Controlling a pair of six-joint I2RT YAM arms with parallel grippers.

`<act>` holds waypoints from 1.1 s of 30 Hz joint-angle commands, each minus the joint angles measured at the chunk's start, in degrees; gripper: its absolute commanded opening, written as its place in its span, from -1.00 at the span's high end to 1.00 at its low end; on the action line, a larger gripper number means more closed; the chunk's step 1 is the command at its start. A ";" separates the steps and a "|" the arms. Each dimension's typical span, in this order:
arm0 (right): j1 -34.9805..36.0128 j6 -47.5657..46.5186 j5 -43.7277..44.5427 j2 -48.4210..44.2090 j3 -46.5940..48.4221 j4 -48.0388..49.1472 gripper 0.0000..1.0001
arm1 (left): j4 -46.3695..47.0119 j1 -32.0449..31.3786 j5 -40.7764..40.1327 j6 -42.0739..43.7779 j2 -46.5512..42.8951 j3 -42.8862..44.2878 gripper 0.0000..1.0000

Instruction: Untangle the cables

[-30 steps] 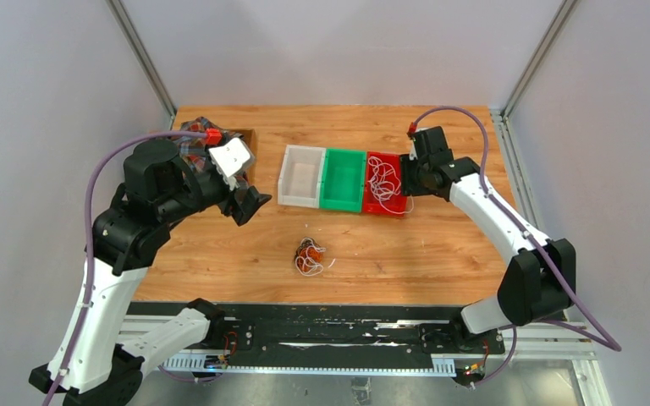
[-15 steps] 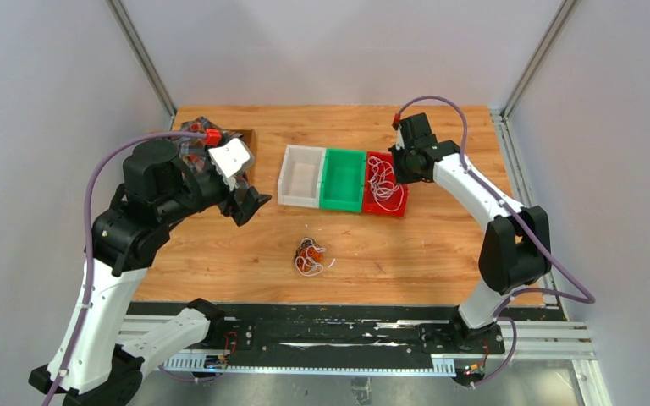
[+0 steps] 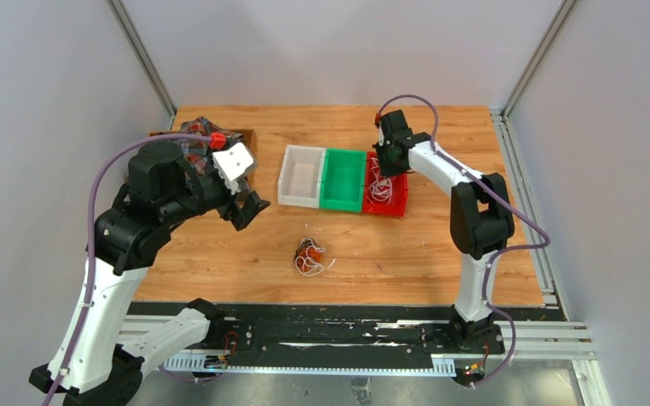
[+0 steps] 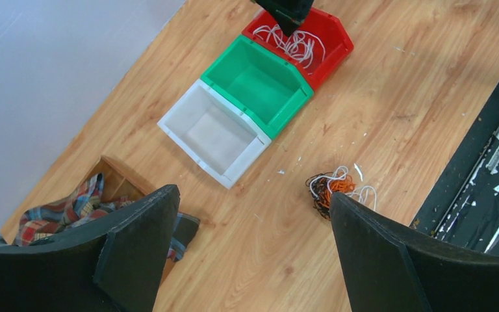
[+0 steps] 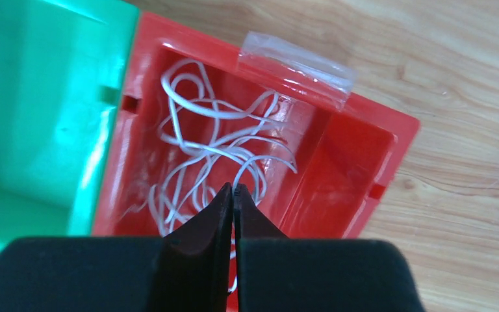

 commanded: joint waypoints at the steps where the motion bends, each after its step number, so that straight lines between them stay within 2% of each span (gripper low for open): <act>1: 1.14 -1.29 4.20 4.21 0.35 0.84 0.99 | -1.23 0.21 -0.27 0.74 0.12 -0.31 -0.82; 4: 1.71 -1.44 6.93 3.93 -0.01 1.73 0.90 | -1.24 0.21 -0.04 0.07 0.14 -1.42 -0.85; 13: 2.16 -1.50 10.66 -5.05 -0.07 1.36 0.34 | -4.52 0.21 -0.43 -0.13 2.40 -7.53 -0.99; 18: 3.48 -3.50 9.78 -10.48 -1.79 1.27 -0.09 | -3.52 0.19 0.07 0.63 2.87 -11.83 -0.96; 20: 4.21 -3.60 10.38 -12.81 -2.38 0.55 -0.19 | -2.69 0.18 -0.19 0.26 3.17 -12.96 -0.96; 24: 7.77 -5.07 12.60 -18.68 -5.09 0.42 -0.54 | -1.59 0.23 -1.85 0.30 4.41 -14.43 -0.96; 27: 11.32 -5.65 14.46 -22.46 -8.26 1.56 -0.57 | -0.28 0.42 -2.52 0.35 4.72 -15.92 -0.96; 29: 11.28 -1.31 16.39 -25.04 -12.16 4.74 -0.58 | 0.83 0.65 -2.49 0.19 4.26 -17.23 -0.96; 31: 9.13 2.49 11.86 -27.78 -15.08 6.66 -0.60 | 2.55 0.86 -3.04 -0.08 3.53 -18.61 -0.96; 33: 7.27 5.88 2.43 -31.54 -19.75 11.17 -0.61 | 3.95 1.22 -3.55 -0.27 2.87 -19.87 -0.96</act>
